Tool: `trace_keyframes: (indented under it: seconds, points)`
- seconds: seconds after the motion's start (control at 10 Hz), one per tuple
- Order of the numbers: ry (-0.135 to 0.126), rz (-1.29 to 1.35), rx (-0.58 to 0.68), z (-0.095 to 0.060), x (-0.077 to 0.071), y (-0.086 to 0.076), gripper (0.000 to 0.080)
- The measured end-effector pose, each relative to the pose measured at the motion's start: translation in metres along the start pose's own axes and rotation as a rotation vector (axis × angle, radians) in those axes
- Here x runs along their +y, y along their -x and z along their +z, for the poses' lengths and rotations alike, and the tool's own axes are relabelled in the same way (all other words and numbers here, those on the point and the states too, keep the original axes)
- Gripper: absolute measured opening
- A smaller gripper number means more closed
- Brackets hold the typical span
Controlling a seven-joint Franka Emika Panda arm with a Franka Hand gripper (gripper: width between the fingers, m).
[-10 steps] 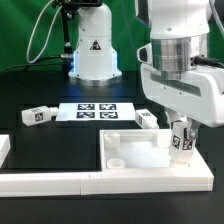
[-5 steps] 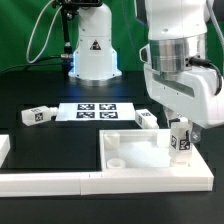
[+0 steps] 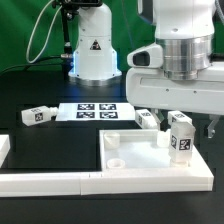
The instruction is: Assemble one leg
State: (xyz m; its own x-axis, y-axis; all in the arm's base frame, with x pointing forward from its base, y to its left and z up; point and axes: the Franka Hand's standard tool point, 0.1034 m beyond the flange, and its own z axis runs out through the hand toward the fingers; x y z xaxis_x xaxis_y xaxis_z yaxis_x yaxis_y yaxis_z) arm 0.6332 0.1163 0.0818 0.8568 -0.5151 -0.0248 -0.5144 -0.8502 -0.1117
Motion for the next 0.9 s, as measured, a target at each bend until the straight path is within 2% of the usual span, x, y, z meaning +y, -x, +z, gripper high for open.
trace_keyframes:
  seconds: [0.1,0.2,0.3,0.4,0.5,0.6,0.7,0.8,0.9]
  points:
    - [0.001,-0.049,0.0,0.0,0.001,0.0,0.0649]
    - [0.018,-0.193,0.004,0.0,0.002,-0.001,0.0649]
    - [0.055,-0.42,0.016,0.0,0.003,-0.006,0.0649]
    - [0.066,-0.599,0.03,-0.003,0.001,-0.013,0.0649]
    - [0.06,-0.601,0.043,-0.002,-0.001,-0.014,0.0649]
    - [0.059,-0.55,0.044,-0.002,-0.001,-0.014,0.0522]
    - [0.059,-0.54,0.045,-0.002,-0.001,-0.014,0.0522]
    - [0.055,-0.469,0.046,-0.002,-0.001,-0.013,0.0383]
    - [0.051,-0.389,0.047,-0.002,-0.001,-0.013,0.0285]
